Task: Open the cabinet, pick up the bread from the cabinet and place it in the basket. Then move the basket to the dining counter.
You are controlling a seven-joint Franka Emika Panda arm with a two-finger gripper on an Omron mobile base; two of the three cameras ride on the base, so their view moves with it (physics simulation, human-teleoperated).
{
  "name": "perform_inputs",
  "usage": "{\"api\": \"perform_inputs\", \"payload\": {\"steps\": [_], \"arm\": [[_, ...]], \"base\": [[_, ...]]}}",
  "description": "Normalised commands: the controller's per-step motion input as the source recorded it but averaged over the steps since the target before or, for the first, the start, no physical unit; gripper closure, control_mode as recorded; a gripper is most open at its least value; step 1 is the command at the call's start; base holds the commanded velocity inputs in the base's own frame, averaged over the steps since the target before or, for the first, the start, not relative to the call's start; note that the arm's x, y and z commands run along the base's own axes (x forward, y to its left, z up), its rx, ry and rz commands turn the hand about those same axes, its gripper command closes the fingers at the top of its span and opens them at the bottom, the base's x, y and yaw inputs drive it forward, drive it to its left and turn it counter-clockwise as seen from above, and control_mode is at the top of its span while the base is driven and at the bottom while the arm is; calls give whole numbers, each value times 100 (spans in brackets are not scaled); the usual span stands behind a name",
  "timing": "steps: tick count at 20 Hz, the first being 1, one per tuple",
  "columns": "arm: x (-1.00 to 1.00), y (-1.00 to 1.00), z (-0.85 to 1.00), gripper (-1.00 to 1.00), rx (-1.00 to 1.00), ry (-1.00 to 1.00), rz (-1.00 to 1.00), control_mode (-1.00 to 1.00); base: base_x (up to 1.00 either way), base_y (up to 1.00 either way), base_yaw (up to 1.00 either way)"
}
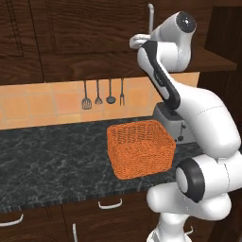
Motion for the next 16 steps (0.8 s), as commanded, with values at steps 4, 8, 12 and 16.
{"api": "perform_inputs", "payload": {"steps": [4,8,12,16], "arm": [[-75,94,-2,100,0,-4,1,-100],[-100,100,0,100,0,-1,4,-100],[-100,98,0,100,0,0,4,-100],[-100,77,0,100,0,0,3,-100]], "base": [[0,0,0],[0,0,0],[0,0,0],[0,0,0]]}}
